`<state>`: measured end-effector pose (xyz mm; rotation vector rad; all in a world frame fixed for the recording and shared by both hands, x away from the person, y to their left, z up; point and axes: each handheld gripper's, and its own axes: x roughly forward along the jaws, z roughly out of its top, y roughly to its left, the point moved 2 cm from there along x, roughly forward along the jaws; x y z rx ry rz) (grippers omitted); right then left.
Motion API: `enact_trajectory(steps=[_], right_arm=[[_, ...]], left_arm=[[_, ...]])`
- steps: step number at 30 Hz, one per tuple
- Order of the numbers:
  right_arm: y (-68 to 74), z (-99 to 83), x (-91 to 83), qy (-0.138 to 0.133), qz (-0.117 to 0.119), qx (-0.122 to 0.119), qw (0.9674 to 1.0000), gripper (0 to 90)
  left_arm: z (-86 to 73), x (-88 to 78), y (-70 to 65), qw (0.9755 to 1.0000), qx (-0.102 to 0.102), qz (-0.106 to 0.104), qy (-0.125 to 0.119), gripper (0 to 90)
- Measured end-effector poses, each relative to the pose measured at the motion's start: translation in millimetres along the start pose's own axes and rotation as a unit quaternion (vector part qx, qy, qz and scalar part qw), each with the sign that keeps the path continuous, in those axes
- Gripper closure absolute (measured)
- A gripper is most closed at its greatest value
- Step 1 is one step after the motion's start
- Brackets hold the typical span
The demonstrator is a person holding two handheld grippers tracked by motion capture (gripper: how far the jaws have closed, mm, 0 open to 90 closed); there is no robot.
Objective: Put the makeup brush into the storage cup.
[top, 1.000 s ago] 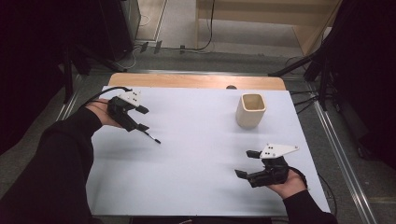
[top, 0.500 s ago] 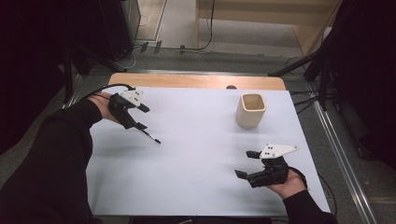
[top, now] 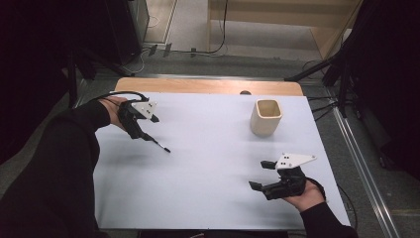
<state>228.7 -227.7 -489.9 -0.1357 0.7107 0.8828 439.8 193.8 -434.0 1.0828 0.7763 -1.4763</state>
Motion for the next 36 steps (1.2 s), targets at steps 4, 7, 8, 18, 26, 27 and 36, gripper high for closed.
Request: enact_trajectory(steps=[4,7,8,18,26,27,36], right_arm=[[-0.1,-0.1,0.1,0.001,-0.001,0.000,1.0000,17.7],[0.5,-0.2,0.7,0.002,-0.001,-0.002,1.0000,17.7],[0.7,-0.2,1.0,0.003,0.000,-0.003,1.0000,17.7],[0.4,-0.4,2.0,0.006,0.001,-0.002,1.0000,17.7],[-0.1,-0.6,2.5,0.008,0.000,-0.003,1.0000,17.7],[-0.2,-0.7,2.7,0.009,0.000,-0.003,1.0000,17.7],[-0.6,-1.5,3.5,0.014,0.000,0.001,0.9999,17.7]], left_arm=[[0.1,-0.3,1.8,0.9997,0.013,0.006,0.019,28.5],[-0.3,0.5,2.5,0.9994,0.016,0.007,0.029,27.5],[-0.6,1.5,2.4,0.9993,0.017,0.007,0.033,27.5],[0.6,7.3,3.5,0.9978,0.050,-0.023,0.036,29.8],[0.9,14.7,4.1,0.9946,0.085,-0.033,0.050,31.7],[0.8,15.2,4.5,0.9941,0.088,-0.033,0.054,31.6],[2.2,20.6,6.7,0.9906,0.102,-0.034,0.084,29.9]])
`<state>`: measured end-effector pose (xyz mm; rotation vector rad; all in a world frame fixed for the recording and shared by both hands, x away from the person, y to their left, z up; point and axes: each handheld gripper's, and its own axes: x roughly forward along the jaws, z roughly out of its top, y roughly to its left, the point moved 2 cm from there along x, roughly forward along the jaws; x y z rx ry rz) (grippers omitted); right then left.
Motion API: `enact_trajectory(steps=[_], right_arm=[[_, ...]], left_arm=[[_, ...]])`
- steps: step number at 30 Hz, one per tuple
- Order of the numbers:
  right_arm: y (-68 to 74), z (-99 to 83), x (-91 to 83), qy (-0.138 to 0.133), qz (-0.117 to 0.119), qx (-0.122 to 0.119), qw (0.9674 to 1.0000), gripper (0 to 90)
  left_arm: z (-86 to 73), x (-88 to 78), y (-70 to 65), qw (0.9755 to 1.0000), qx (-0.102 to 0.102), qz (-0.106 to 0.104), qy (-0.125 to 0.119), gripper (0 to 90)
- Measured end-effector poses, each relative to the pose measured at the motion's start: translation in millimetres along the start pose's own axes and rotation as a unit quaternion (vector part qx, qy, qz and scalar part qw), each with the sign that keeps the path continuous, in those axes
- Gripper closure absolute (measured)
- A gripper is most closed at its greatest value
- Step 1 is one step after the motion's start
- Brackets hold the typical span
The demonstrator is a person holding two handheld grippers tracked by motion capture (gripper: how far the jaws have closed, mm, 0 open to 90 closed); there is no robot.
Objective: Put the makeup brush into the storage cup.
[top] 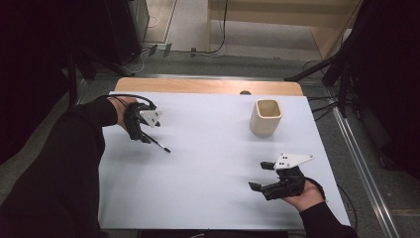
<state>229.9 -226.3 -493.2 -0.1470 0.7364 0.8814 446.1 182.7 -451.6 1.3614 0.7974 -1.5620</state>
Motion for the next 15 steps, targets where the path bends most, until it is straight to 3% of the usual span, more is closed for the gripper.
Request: enact_trajectory(steps=[15], right_arm=[[0.8,0.1,0.7,0.002,0.000,-0.003,1.0000,17.9]], left_arm=[[-1.0,14.3,0.4,0.9993,0.013,-0.013,0.034,27.8]])
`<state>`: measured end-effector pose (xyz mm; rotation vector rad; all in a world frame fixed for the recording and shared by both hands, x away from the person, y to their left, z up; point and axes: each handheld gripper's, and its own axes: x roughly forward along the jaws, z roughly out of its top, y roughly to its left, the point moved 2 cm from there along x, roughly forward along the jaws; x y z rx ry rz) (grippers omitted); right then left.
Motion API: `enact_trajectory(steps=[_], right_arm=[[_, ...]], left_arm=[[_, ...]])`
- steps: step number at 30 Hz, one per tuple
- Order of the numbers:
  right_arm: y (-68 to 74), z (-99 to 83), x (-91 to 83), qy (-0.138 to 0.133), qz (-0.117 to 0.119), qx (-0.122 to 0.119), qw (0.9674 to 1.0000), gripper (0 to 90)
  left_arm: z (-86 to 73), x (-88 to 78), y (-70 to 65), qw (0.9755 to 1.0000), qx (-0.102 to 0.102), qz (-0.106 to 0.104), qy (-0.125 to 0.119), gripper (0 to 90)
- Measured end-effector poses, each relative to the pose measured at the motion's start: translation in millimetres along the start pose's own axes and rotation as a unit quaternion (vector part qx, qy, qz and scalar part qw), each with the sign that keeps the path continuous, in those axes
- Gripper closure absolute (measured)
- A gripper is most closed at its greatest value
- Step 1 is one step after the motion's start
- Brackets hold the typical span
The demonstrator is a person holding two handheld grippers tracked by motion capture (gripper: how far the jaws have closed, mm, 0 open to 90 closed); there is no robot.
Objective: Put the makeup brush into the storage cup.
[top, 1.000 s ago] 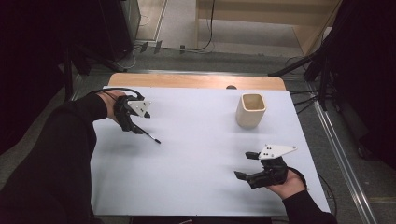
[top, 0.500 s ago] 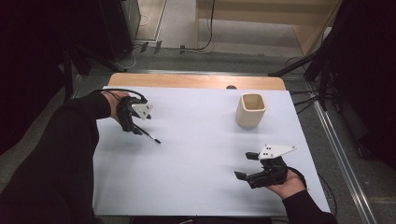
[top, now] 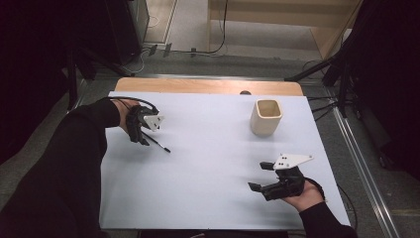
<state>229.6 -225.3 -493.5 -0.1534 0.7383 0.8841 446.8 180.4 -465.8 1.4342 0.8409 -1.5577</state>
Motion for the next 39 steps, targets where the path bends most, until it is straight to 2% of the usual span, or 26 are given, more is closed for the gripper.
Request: enact_trajectory(steps=[7,13,14,16,21,24,30,33,36,39], right_arm=[[-0.2,-0.3,0.4,0.003,-0.001,0.001,1.0000,17.9],[0.3,-0.3,0.9,0.004,0.000,0.000,1.0000,17.9],[0.4,-0.3,1.0,0.004,-0.001,-0.001,1.0000,17.9],[0.1,-0.5,1.3,0.005,-0.001,-0.002,1.0000,17.9],[0.0,-0.1,1.2,0.003,-0.001,-0.001,1.0000,17.9],[0.2,-0.4,1.3,0.004,-0.001,-0.001,1.0000,17.9],[1.5,0.1,2.8,0.007,0.001,-0.003,1.0000,18.0],[2.0,0.5,4.1,0.008,0.002,-0.005,1.0000,18.0],[2.2,0.5,4.2,0.009,0.003,-0.005,0.9999,18.0],[2.3,0.4,4.2,0.009,0.004,-0.006,0.9999,18.1]], left_arm=[[-2.7,5.8,2.1,0.9998,-0.015,-0.006,0.014,30.3],[-4.6,8.5,3.8,0.9999,-0.003,-0.005,0.013,36.0],[-4.8,9.4,3.7,0.9999,-0.007,-0.007,0.010,36.0],[-5.0,10.7,4.0,0.9999,0.000,-0.011,0.012,37.8],[-4.1,16.5,3.4,0.9994,0.005,-0.022,0.027,45.5],[-3.2,19.4,4.8,0.9989,0.008,-0.026,0.039,47.2],[-0.4,24.3,6.5,0.9984,0.012,-0.032,0.044,50.7],[0.1,27.2,7.0,0.9980,0.029,-0.033,0.046,54.2],[-0.5,27.1,7.8,0.9979,0.030,-0.036,0.046,54.9],[-0.5,27.0,5.5,0.9978,0.039,-0.035,0.042,60.0]])
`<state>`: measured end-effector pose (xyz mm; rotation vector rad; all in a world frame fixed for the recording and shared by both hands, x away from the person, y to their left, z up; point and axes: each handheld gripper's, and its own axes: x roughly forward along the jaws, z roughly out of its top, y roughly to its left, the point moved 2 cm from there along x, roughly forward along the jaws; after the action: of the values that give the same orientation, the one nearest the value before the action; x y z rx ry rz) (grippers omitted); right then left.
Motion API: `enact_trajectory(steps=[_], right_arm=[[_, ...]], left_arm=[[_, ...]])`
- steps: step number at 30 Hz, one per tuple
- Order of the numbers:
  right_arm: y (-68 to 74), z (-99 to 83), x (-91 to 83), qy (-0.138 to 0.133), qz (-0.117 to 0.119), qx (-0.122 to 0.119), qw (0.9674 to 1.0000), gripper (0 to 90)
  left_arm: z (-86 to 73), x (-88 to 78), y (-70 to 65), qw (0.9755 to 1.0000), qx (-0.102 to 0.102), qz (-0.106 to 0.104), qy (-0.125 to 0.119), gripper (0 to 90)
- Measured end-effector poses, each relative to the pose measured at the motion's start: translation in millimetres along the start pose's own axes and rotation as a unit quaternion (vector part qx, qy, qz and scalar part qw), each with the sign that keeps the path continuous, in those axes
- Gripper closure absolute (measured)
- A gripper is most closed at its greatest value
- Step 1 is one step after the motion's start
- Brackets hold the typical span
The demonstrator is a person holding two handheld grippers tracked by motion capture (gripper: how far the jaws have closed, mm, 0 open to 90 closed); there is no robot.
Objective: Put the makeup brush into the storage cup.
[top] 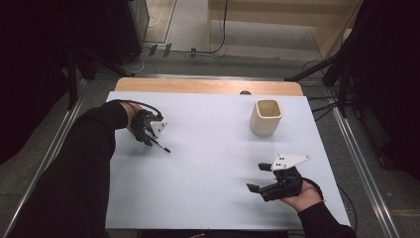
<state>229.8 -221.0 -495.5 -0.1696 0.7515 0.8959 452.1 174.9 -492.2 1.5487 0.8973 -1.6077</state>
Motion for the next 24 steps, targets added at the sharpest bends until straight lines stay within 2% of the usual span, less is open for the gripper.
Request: enact_trajectory(steps=[4,6,11,15,24], right_arm=[[0.3,0.0,0.1,0.002,0.001,-0.001,1.0000,18.2],[0.9,0.1,0.4,0.002,0.002,0.001,1.0000,18.2],[0.9,0.1,0.5,0.002,0.002,0.001,1.0000,18.2],[0.7,0.1,0.8,0.003,0.001,0.001,1.0000,18.2],[0.6,0.0,0.7,0.003,0.001,0.002,1.0000,18.2]], left_arm=[[0.9,-0.8,-1.3,1.0000,0.006,-0.001,0.006,67.4],[1.1,-1.2,-1.0,0.9999,-0.001,-0.004,0.010,73.5],[1.4,-0.9,0.4,1.0000,-0.002,-0.002,0.008,77.8],[1.2,-0.9,-0.1,1.0000,-0.002,-0.002,0.006,84.7],[1.2,-1.0,0.7,1.0000,0.001,-0.005,0.005,85.5]])
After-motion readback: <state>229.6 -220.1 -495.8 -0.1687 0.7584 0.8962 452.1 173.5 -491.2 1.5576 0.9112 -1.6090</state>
